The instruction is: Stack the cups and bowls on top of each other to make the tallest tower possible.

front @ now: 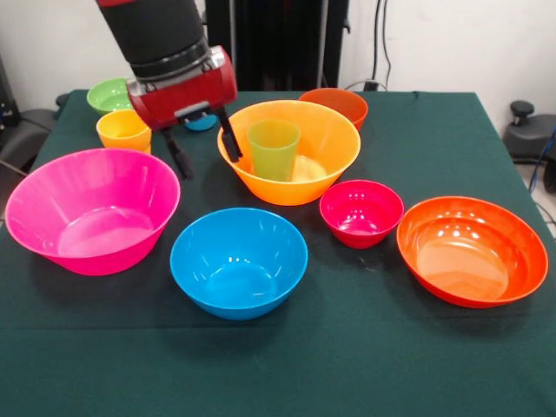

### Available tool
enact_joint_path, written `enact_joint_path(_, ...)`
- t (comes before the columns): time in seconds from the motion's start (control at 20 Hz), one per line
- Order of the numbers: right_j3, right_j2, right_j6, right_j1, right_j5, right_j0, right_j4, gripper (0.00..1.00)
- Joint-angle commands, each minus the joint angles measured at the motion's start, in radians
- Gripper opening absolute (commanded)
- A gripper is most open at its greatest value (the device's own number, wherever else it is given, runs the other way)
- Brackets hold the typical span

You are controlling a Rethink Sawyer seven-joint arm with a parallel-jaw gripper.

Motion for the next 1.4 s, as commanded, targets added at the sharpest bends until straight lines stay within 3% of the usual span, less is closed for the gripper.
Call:
enact_joint_path(0.05, -0.056, -0.070, -0.123, 0.091, -0.063, 0.037, -0.104, 1.00)
enact_joint_path(0.15, -0.048, -0.048, -0.174, 0.107, -0.035, 0.018, -0.095, 1.00)
enact_joint_path(0.35, -0.007, -0.007, -0.228, 0.063, 0.012, -0.026, -0.077, 1.00)
enact_joint_path(0.8, -0.113, 0.036, -0.452, 0.079, 0.166, -0.072, -0.088, 1.00)
enact_joint_path(0.95, -0.121, 0.040, -0.459, 0.084, 0.173, -0.076, -0.095, 1.00)
enact_joint_path(1.4, -0.170, 0.001, -0.408, 0.187, 0.063, -0.024, -0.178, 1.00)
